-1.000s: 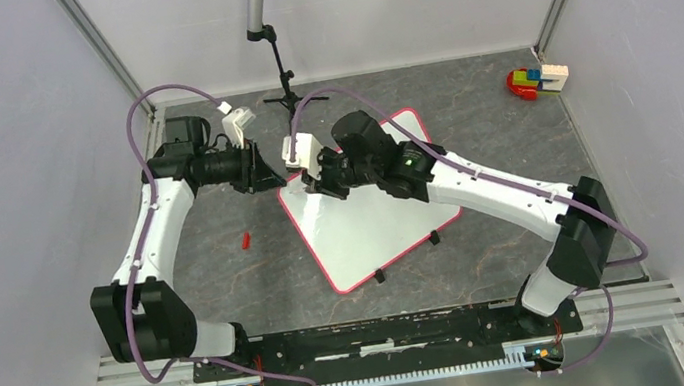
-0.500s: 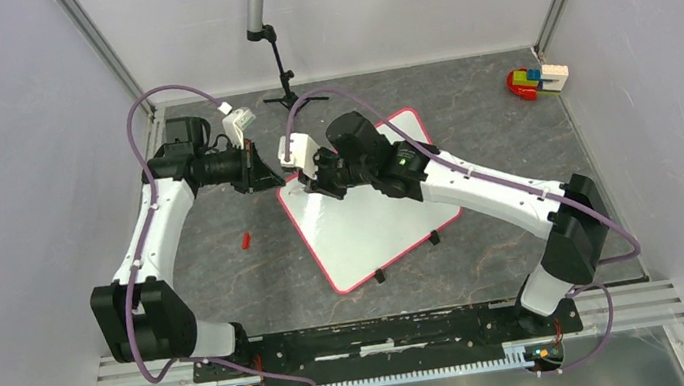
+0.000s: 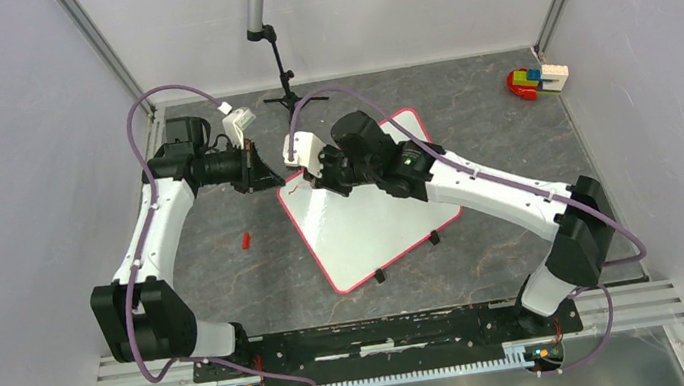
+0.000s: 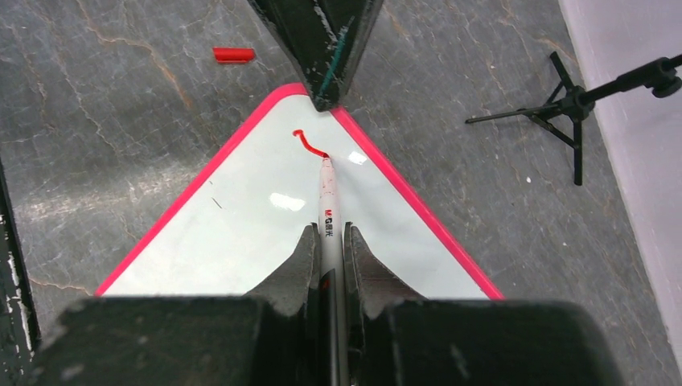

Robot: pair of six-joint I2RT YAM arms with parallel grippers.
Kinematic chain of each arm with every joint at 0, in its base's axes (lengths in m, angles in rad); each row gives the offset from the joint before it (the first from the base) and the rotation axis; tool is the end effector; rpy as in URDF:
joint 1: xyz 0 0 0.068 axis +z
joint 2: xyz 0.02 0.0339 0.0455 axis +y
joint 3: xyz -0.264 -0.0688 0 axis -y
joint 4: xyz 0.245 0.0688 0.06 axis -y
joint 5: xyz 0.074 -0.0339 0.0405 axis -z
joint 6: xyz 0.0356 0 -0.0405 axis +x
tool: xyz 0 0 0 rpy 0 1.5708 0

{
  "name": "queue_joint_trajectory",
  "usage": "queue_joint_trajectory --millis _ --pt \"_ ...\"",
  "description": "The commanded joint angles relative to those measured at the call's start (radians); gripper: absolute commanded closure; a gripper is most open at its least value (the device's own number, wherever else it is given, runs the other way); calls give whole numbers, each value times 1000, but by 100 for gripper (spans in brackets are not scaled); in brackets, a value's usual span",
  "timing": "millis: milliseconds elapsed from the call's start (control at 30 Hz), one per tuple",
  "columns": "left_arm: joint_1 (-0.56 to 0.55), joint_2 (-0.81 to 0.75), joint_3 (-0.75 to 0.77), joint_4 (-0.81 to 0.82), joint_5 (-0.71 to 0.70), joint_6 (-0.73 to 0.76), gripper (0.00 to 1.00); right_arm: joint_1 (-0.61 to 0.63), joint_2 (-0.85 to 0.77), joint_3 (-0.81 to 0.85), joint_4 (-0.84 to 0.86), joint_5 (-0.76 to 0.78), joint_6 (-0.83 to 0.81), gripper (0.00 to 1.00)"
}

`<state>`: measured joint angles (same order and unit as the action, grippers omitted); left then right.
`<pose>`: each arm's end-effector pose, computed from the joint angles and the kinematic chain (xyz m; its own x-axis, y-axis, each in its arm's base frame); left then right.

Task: Write a sentence on the whiteboard

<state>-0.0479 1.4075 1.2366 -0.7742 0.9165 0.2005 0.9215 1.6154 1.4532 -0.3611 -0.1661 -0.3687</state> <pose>0.2831 -0.0418 0.3139 -0.6952 0.1547 -0.7020 0.6447 0.5662 -0.5136 0.2237 0.3044 0.3424 0.0325 -0.5451 -0.8377 -0.9224 0.3064 -0.2351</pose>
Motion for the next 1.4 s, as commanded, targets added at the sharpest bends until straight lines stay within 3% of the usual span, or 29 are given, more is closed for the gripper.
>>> queue_joint_trajectory --millis 0,933,1367 --pt "-3 3 4 18 12 -9 95 -23 -36 -7 -3 64 -18 100" --pt "-8 -3 0 18 -1 -1 95 1 5 42 -30 -11 -15 100" --pt "-8 -2 3 18 -4 -2 96 3 -48 -58 -26 18 -16 100"
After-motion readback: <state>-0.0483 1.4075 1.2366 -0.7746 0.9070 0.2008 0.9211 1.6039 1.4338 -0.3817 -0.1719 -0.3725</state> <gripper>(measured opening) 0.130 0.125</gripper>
